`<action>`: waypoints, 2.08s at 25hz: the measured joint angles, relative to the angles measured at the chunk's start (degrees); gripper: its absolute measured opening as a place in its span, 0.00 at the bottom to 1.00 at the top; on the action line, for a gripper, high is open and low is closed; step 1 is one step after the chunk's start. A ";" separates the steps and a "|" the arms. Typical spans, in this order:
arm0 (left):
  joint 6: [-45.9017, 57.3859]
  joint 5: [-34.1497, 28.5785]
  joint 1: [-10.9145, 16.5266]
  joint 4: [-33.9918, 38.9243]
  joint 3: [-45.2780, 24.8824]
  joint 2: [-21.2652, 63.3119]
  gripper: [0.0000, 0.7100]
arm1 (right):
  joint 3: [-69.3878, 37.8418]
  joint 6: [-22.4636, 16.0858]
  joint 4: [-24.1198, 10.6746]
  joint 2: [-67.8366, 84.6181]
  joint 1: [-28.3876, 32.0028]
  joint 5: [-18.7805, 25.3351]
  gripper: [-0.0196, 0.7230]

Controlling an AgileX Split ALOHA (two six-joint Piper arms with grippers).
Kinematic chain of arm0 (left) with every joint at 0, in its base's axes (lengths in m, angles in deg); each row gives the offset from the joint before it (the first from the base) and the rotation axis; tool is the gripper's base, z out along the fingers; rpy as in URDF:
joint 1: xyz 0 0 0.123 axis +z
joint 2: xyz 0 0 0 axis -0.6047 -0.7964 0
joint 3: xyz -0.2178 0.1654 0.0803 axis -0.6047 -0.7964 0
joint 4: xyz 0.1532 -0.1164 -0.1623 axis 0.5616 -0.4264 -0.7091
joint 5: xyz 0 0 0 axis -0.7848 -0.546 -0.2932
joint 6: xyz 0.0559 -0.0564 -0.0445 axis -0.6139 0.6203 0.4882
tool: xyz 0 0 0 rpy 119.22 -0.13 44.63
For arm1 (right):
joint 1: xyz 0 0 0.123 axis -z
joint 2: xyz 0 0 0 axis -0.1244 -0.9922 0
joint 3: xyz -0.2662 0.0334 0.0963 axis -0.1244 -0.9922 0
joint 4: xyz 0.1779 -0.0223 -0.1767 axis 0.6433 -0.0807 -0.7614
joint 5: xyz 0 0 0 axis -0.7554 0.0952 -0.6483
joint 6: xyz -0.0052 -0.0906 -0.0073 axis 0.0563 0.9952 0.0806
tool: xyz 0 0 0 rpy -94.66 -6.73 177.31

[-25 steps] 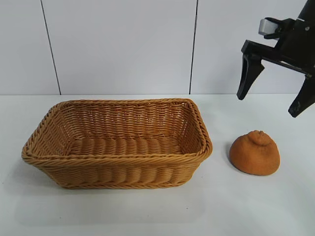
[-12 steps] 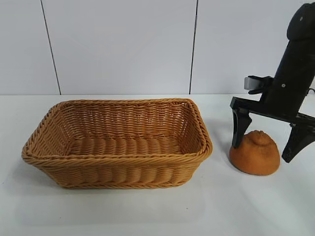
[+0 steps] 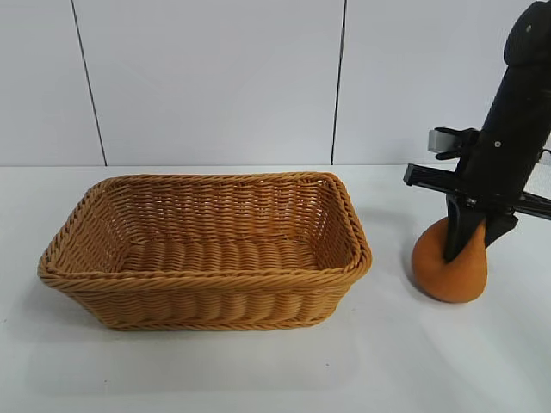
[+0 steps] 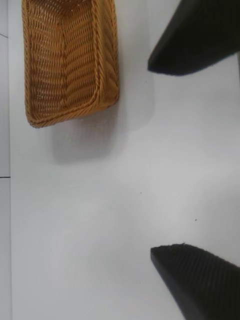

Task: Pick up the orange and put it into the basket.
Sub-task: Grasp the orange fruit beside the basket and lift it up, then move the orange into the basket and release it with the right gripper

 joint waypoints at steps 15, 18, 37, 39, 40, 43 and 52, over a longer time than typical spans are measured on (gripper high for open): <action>0.00 0.00 0.00 0.00 0.00 0.00 0.92 | 0.00 1.65 4.20 21.12 0.00 1.63 0.08; 0.00 0.00 0.00 0.00 0.00 0.00 0.92 | 0.00 3.85 6.64 22.24 -0.92 1.56 0.08; 0.00 0.00 0.00 0.00 0.00 0.00 0.92 | 0.00 -0.26 7.95 18.02 -28.89 -15.63 0.08; 0.00 0.00 0.00 0.06 0.00 0.00 0.92 | 0.00 -0.39 8.00 15.26 -30.17 -17.74 0.08; 0.00 0.00 0.00 0.06 0.00 0.00 0.92 | -0.06 -0.44 8.00 13.81 -30.65 -18.89 0.08; 0.00 0.06 0.00 0.06 0.00 0.00 0.92 | -0.06 -0.44 8.04 9.68 -31.12 -23.00 0.08; 0.00 0.06 0.00 0.06 0.00 0.00 0.92 | -0.06 -0.88 8.09 1.25 -31.14 -26.95 0.08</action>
